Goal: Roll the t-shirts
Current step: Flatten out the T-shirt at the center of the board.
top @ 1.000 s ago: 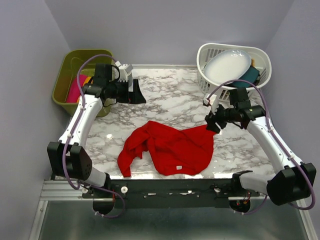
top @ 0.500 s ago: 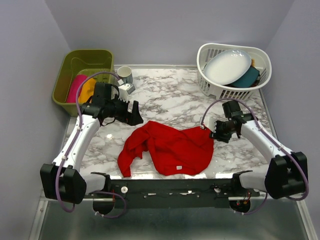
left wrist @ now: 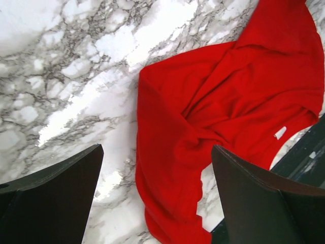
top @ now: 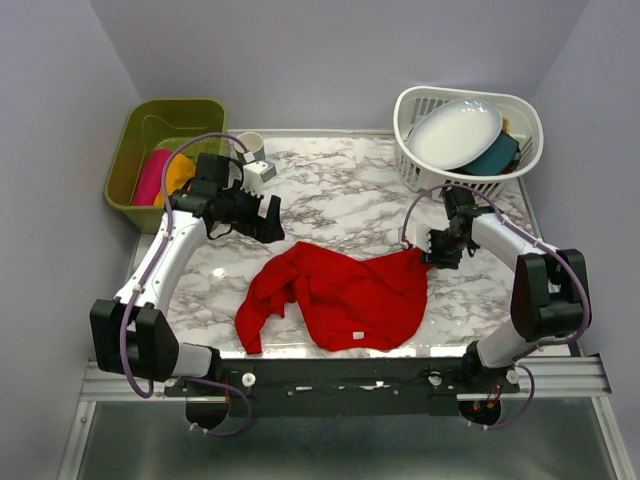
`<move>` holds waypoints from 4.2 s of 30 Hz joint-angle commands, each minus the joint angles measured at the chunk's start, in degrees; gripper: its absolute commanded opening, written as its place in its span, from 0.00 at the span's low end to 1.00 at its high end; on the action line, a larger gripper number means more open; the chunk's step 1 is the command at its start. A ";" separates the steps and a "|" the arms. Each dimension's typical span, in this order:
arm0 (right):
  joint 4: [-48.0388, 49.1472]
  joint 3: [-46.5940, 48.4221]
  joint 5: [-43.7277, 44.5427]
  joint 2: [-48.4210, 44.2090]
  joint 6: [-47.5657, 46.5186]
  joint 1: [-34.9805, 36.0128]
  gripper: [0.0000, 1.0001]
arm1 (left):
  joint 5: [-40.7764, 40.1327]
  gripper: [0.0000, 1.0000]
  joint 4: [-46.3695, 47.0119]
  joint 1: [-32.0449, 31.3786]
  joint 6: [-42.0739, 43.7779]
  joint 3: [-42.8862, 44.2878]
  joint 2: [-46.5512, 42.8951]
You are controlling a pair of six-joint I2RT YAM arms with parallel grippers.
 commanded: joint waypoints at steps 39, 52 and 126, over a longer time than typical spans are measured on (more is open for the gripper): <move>-3.59 28.66 -29.41 -15.44 68.98 -5.05 0.01 | -10.27 0.96 -4.13 -16.81 32.75 -11.84 -5.88; 0.27 33.59 -29.31 -10.52 72.40 -8.39 0.01 | -15.37 0.62 3.26 -16.90 32.05 -12.55 3.33; 2.47 29.81 -20.43 -16.67 78.64 -13.84 0.01 | -24.94 0.70 47.73 -52.85 -1.89 -22.31 13.89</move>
